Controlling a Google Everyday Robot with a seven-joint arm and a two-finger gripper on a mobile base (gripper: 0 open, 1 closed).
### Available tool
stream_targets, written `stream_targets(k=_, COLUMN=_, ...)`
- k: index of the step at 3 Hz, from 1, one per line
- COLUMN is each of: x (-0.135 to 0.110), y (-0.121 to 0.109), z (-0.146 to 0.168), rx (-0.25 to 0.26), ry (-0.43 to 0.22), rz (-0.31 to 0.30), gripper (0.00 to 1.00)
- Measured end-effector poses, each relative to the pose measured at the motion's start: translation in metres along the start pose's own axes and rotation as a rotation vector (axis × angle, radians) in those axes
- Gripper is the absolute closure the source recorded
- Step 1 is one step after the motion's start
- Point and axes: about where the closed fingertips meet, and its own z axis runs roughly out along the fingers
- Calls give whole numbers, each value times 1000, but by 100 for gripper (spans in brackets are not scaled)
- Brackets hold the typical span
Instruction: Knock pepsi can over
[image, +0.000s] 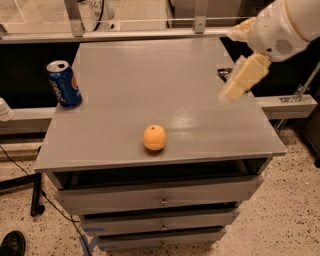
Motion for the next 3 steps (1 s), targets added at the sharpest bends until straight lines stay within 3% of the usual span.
stream_targets(k=1, x=-50, y=-41, z=39, rx=-7, ry=-279, rz=1, gripper=0)
stream_targets(k=2, x=-100, y=-48, z=67, rx=-53, ry=-517, rz=36, gripper=0)
stream_targets(k=3, x=-100, y=-48, z=67, rx=-53, ry=-516, rz=35, gripper=0)
